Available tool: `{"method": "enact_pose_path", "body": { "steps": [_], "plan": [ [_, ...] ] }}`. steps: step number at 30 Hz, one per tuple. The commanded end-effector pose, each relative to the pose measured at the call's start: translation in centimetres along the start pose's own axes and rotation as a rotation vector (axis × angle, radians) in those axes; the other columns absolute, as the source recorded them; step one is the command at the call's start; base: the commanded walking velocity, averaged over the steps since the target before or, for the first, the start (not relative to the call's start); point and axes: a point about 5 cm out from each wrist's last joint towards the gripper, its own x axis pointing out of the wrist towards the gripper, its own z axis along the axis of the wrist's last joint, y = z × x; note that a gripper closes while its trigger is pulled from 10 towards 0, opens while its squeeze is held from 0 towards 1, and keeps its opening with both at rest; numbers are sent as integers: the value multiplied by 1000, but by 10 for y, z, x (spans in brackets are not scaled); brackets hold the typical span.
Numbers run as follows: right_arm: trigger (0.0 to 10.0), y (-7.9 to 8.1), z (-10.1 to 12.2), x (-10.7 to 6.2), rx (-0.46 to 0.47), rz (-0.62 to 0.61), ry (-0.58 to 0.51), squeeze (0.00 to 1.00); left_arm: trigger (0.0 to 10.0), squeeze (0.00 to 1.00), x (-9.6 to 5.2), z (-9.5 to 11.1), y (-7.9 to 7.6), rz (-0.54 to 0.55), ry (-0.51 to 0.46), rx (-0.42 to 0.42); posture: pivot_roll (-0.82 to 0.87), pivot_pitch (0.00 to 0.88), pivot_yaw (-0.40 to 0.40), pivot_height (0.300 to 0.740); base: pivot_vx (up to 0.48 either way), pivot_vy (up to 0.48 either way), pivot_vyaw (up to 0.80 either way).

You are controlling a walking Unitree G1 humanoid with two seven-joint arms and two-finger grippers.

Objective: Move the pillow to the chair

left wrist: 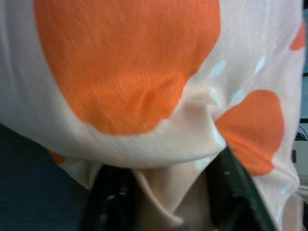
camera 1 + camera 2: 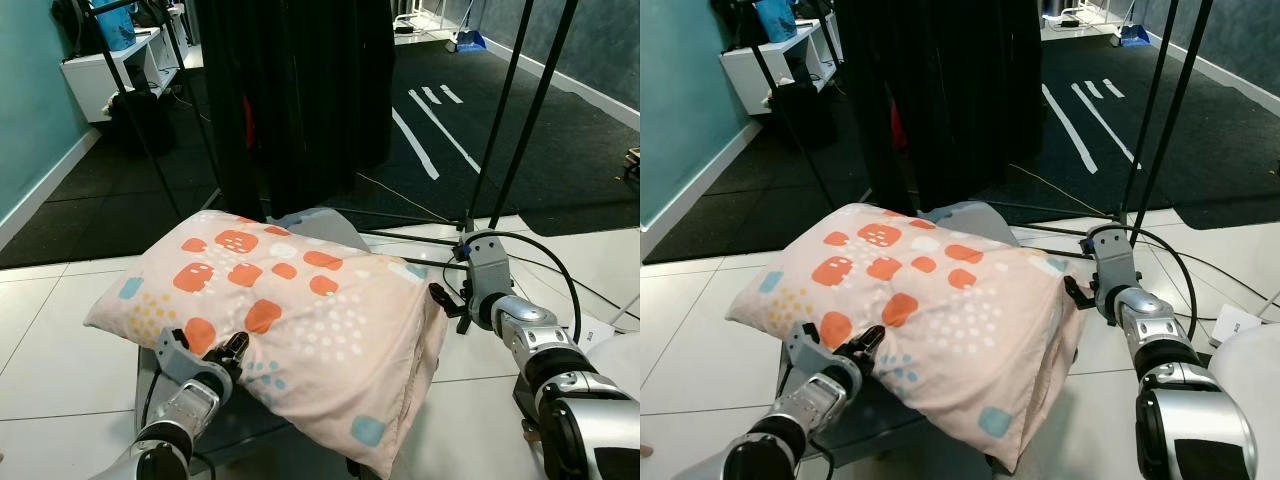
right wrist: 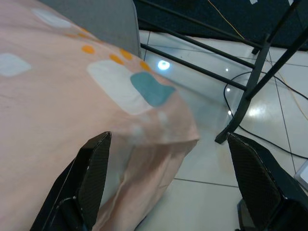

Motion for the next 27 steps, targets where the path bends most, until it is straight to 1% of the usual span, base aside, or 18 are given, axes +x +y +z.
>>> {"method": "enact_pose_path", "body": {
  "steps": [1, 7, 9, 11, 13, 14, 16, 18, 19, 21, 22, 23, 25, 26, 27],
  "plan": [
    [10000, 1, 8, 1, 5, 10, -27, 0, 0, 0, 1, 1, -1, -2, 3, 10, -383, 110, 59, 500, 0, 0, 0],
    [10000, 5, 12, 2, 23, 30, -57, 0, 0, 0, -1, 11, 1, -1, -23, 15, -376, 105, 62, 500, 0, 0, 0],
    [10000, 7, 13, 3, 24, 40, -64, 0, 0, 0, -1, 16, -1, -14, -40, 19, -371, 104, 62, 500, 0, 0, 0],
    [10000, 7, 13, 3, 24, 40, -64, 0, 0, 0, -1, 16, -1, -14, -40, 19, -371, 104, 62, 500, 0, 0, 0],
    [10000, 11, 12, 4, 38, 48, -71, 0, 0, 0, -1, 25, -3, -32, -70, 26, -364, 99, 62, 500, 0, 0, 0],
    [10000, 11, 12, 4, 38, 48, -71, 0, 0, 0, -1, 25, -3, -32, -70, 26, -364, 99, 62, 500, 0, 0, 0],
    [10000, 17, 9, 5, 85, 75, -83, 0, 0, 0, -2, 45, -7, -82, -133, 42, -349, 89, 59, 500, 0, 0, 0],
    [10000, 17, 9, 5, 85, 75, -83, 0, 0, 0, -2, 45, -7, -82, -133, 42, -349, 89, 59, 500, 0, 0, 0],
    [10000, 21, 6, 5, 101, 86, -86, 0, 0, 0, -4, 57, -10, -111, -168, 53, -342, 88, 57, 505, 0, 0, 0],
    [10000, 27, 2, 6, 118, 103, -84, 0, 0, 0, -7, 74, -14, -155, -216, 79, -327, 82, 52, 515, 0, 0, 0],
    [10000, 27, 2, 6, 118, 103, -84, 0, 0, 0, -7, 74, -14, -155, -216, 79, -327, 82, 52, 515, 0, 0, 0],
    [10000, 29, 0, 7, 121, 109, -80, 0, 0, 0, -8, 80, -15, -170, -233, 91, -324, 83, 51, 520, 0, 0, 0],
    [10000, 37, -8, 8, 137, 121, -58, 0, 0, 0, -14, 93, -14, -188, -265, 173, -302, 77, 36, 530, 0, 0, 0],
    [10000, 37, -8, 8, 137, 121, -58, 0, 0, 0, -14, 93, -14, -188, -265, 173, -302, 77, 36, 530, 0, 0, 0],
    [10000, 38, -10, 8, 141, 123, -52, 0, 0, 0, -16, 96, -14, -189, -270, 198, -298, 77, 33, 535, 0, 0, 0]
  ]
}}
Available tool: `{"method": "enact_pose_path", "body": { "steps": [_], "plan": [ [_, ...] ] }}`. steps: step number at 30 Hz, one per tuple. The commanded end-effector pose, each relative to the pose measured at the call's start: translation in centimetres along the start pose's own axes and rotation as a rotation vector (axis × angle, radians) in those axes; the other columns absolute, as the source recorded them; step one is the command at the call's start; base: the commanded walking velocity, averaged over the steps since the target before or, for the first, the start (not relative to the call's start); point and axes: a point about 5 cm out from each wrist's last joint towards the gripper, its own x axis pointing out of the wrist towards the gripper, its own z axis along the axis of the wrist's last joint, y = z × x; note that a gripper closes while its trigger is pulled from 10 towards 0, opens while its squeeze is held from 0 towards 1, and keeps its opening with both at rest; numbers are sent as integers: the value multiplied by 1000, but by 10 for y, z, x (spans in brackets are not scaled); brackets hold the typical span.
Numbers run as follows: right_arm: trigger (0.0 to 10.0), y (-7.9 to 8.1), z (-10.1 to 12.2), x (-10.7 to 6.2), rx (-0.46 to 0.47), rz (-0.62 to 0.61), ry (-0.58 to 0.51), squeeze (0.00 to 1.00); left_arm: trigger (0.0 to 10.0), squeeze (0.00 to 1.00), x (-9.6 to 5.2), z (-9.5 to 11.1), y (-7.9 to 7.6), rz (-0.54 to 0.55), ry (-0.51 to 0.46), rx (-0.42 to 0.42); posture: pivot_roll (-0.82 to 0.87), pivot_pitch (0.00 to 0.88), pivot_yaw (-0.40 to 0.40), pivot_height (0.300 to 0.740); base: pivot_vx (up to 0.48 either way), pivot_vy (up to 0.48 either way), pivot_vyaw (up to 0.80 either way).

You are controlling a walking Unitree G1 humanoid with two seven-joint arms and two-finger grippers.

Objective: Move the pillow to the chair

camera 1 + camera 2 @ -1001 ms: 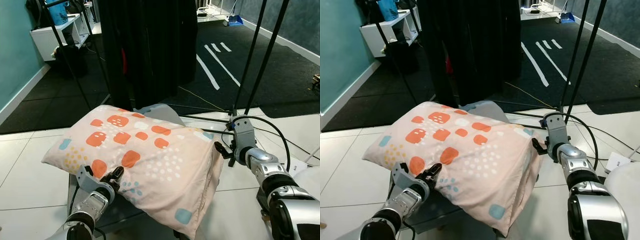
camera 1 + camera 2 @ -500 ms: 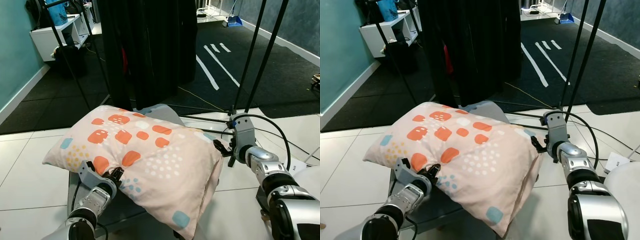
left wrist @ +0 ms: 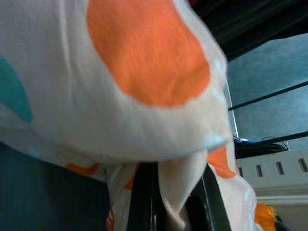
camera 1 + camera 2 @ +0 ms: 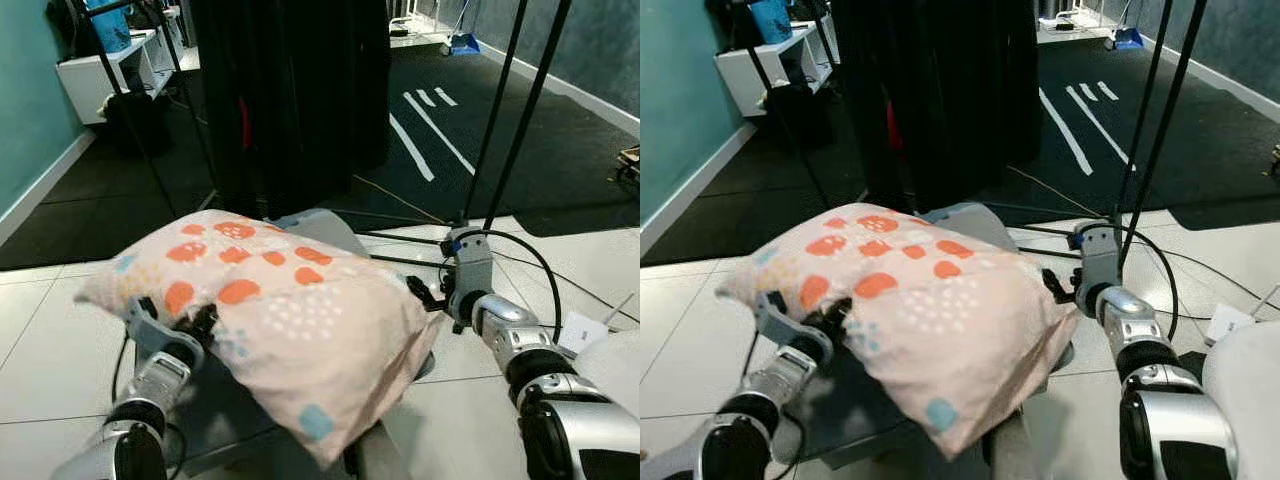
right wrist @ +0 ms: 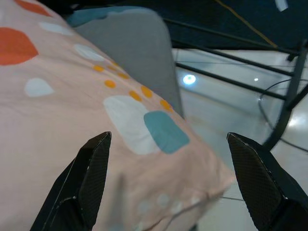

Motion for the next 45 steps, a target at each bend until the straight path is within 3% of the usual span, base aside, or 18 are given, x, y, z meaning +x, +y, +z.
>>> {"method": "enact_pose_path", "body": {
  "steps": [1, 5, 10, 11, 12, 13, 29, 38, 45],
  "plan": [
    [10000, 3, -8, 0, 20, 3, 12, 0, 0, 0, -4, 18, 3, -15, -61, 55, -298, 77, 33, 535, 0, 0, 0],
    [10000, 14, -23, 2, 22, 25, 60, 0, 0, 0, -19, 26, 22, 55, -27, 293, -271, 81, 10, 554, 0, 0, 0],
    [10000, 17, -24, 2, 24, 35, 61, 0, 0, 0, -26, 26, 30, 83, -8, 361, -258, 81, 0, 569, 0, 0, 0],
    [10000, 18, -23, 3, 24, 37, 60, 0, 1647, 0, -28, 26, 31, 88, -4, 372, -257, 82, -1, 574, 0, 0, 0],
    [10000, 18, -23, 3, 24, 37, 60, 0, 1647, 0, -28, 26, 31, 88, -4, 372, -257, 82, -1, 574, 0, 0, 0],
    [10000, 19, -23, 3, 25, 40, 59, 0, 10000, 0, -30, 26, 33, 96, 2, 389, -250, 80, -9, 579, 0, 0, 0],
    [10000, 31, -25, 7, 18, 77, 67, 0, 10000, 0, -45, 19, 54, 221, 0, 369, -230, 63, -27, 639, 0, 0, 0],
    [10000, 33, -24, 8, 18, 89, 62, 0, 10000, 0, -46, 19, 54, 227, -9, 365, -230, 51, -27, 668, 0, 0, 0],
    [10000, 33, -24, 8, 16, 90, 61, 0, 10000, 0, -43, 8, 52, 221, 55, 382, -234, 46, -21, 683, -417, 0, 0]
  ]
}}
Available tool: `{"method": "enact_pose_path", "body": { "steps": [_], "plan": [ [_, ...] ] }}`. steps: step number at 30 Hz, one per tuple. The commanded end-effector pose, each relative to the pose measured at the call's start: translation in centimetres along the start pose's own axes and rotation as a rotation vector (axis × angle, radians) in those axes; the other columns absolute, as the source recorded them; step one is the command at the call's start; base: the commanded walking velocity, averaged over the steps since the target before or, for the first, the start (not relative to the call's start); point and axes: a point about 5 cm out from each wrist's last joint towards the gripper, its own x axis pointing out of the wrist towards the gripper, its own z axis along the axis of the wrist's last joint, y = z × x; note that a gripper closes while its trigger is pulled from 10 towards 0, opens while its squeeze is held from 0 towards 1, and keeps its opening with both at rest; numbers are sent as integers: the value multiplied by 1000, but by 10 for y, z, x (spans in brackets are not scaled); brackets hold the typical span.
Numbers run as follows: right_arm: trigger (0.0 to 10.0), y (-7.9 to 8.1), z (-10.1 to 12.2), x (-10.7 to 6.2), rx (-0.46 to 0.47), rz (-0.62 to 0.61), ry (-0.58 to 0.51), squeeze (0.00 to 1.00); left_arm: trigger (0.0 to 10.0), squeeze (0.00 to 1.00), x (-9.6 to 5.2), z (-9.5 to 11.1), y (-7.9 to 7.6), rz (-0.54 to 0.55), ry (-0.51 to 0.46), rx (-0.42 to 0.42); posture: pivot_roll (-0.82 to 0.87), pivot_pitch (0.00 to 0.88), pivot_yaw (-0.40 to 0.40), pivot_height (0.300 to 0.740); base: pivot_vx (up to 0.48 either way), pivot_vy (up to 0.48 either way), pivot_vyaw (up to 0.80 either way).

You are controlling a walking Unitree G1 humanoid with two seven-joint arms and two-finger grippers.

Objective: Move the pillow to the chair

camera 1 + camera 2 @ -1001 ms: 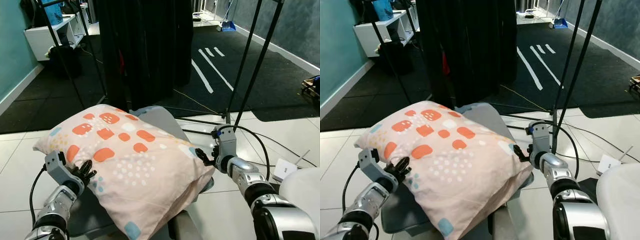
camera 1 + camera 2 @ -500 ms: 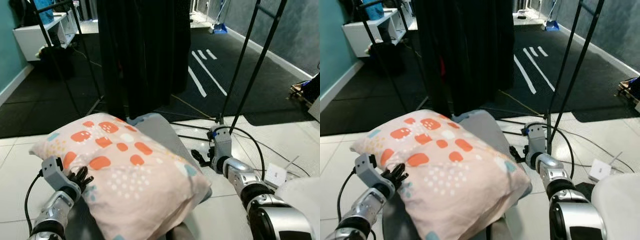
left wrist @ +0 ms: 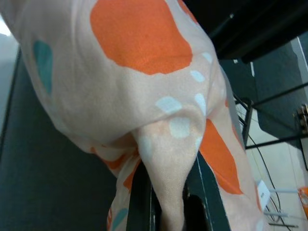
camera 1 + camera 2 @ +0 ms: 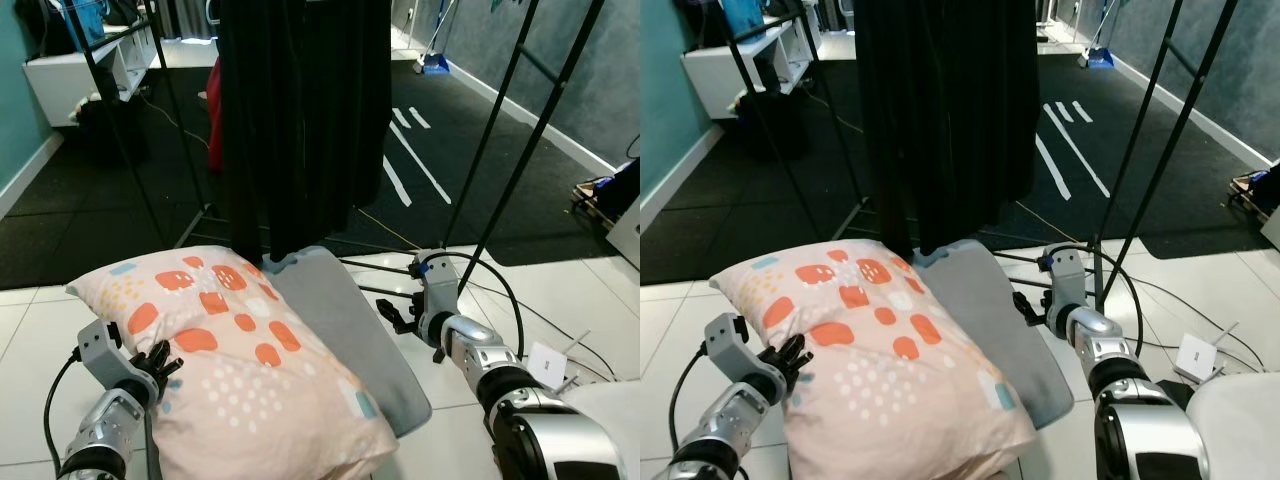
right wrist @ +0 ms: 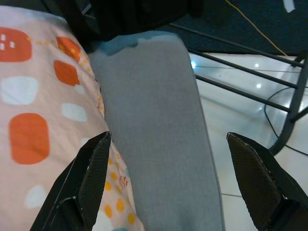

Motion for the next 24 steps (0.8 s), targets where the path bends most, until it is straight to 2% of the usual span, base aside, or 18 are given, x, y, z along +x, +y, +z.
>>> {"method": "enact_pose_path", "body": {
  "steps": [1, 4, 13, 16, 17, 19, 20, 21, 24],
  "plan": [
    [10000, 1, -1, 0, -6, 4, 2, 0, 10000, 0, 0, 3, 1, 2, -1, 44, -234, 49, -18, 688, -480, 0, 0],
    [10000, 1, -3, 0, -2, 2, 6, 0, 10000, 0, 0, 0, -1, 2, 4, 48, -235, 50, -17, 698, -480, 0, 0],
    [10000, 4, -20, -1, -10, 2, 58, 0, 10000, 0, -1, -4, 1, 28, -12, 38, -233, 55, -22, 738, 0, 0, 0],
    [10000, 4, -31, -3, -26, -30, 98, 0, 10000, 0, -2, -7, 2, 37, 4, 58, -232, 55, -23, 740, 0, 0, 0],
    [10000, 3, -43, -6, -39, -66, 129, 0, 10000, 0, -3, -11, 3, 48, 25, 84, -230, 53, -25, 740, 0, 0, 0],
    [10000, 3, -46, -7, -46, -80, 137, 0, 10000, 0, -4, -12, 4, 52, 30, 92, -230, 53, -25, 740, 0, 0, 0],
    [10000, 0, -53, -9, -107, -137, 160, 0, 10000, 0, -5, -15, 5, 65, 48, 119, -227, 53, -27, 740, 0, 0, 0],
    [10000, 0, -54, -9, -125, -151, 164, 0, 10000, 0, -5, -16, 6, 69, 53, 126, -227, 53, -27, 740, 0, 0, 0],
    [10000, -1, -58, -11, -109, -177, 168, 0, 10000, 0, -6, -18, 7, 78, 67, 145, -226, 54, -27, 740, 0, 0, 0]
  ]
}}
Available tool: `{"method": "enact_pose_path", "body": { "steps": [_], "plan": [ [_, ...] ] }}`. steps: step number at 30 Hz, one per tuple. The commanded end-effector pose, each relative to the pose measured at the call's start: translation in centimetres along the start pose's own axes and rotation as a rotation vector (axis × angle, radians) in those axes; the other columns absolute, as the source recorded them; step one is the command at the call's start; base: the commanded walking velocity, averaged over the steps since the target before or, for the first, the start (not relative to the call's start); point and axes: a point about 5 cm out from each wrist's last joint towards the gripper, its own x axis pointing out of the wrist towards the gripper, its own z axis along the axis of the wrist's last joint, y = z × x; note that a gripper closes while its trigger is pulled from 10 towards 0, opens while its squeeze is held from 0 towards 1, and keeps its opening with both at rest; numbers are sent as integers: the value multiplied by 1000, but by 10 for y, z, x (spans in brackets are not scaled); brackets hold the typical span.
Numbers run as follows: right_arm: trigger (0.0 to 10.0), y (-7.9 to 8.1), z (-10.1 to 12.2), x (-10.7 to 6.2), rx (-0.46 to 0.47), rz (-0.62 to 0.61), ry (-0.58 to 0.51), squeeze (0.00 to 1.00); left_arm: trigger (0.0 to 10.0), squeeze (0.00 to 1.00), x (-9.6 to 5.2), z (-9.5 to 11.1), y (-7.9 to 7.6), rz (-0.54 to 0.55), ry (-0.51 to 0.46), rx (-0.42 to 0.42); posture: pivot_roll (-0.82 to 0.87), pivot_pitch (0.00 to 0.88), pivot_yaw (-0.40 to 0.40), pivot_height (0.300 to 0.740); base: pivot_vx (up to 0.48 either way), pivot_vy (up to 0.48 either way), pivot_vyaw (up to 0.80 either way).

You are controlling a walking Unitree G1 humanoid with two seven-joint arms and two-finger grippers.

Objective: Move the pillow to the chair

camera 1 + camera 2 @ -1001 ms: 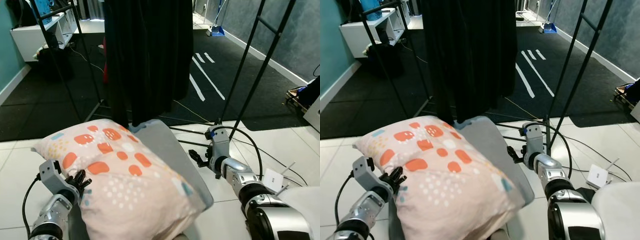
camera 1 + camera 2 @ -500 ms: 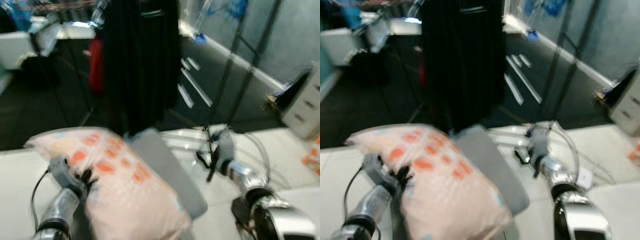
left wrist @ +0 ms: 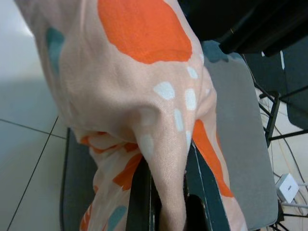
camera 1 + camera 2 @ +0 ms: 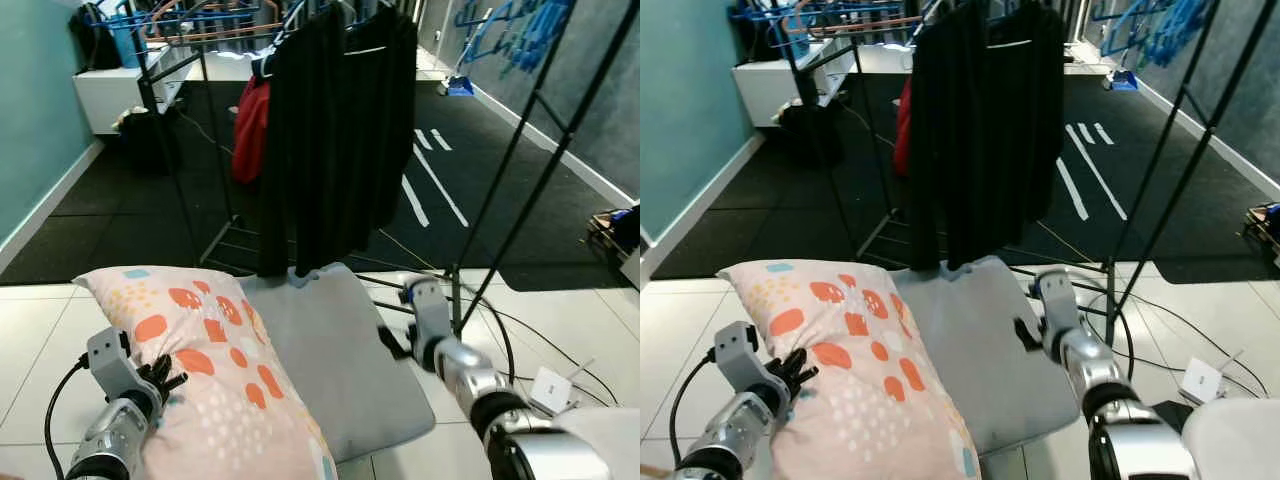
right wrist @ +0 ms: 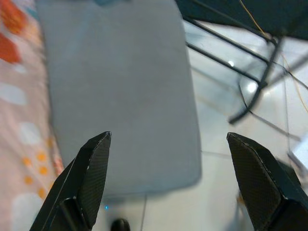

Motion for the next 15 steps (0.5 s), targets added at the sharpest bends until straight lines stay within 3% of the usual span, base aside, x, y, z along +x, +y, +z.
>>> {"method": "enact_pose_path", "body": {
  "steps": [1, 7, 9, 11, 12, 14, 15],
  "plan": [
    [10000, 2, -8, -1, -17, -44, -6, 0, 10000, 0, -2, -5, 4, 16, 20, 45, -229, 54, -25, 740, 0, 0, 0],
    [10000, 14, -27, -3, 37, 38, 32, 0, 10000, 0, -4, -10, 6, 33, 49, 76, -229, 54, -25, 740, 0, 0, 0],
    [10000, 20, -39, -5, 80, 100, 62, 0, 10000, 0, -6, -15, 7, 51, 71, 116, -229, 43, -27, 740, 0, 0, 756],
    [10000, 27, -69, -13, 85, 156, 157, 0, 10000, 0, -12, -28, 13, 90, 127, 209, -226, 25, -24, 740, 0, 0, 759],
    [10000, 27, -69, -13, 85, 156, 157, 0, 10000, 0, -12, -28, 13, 90, 127, 209, -226, 25, -24, 740, 0, 0, 763],
    [10000, 27, -110, -28, 61, 145, 282, 0, 10000, 0, -26, -53, 25, 143, 219, 293, -227, 10, -23, 740, 0, 0, 756],
    [10000, 26, -120, -33, 66, 138, 313, 0, 10000, 0, -30, -59, 27, 150, 244, 318, -225, 6, -24, 740, 0, 0, 763]
  ]
}}
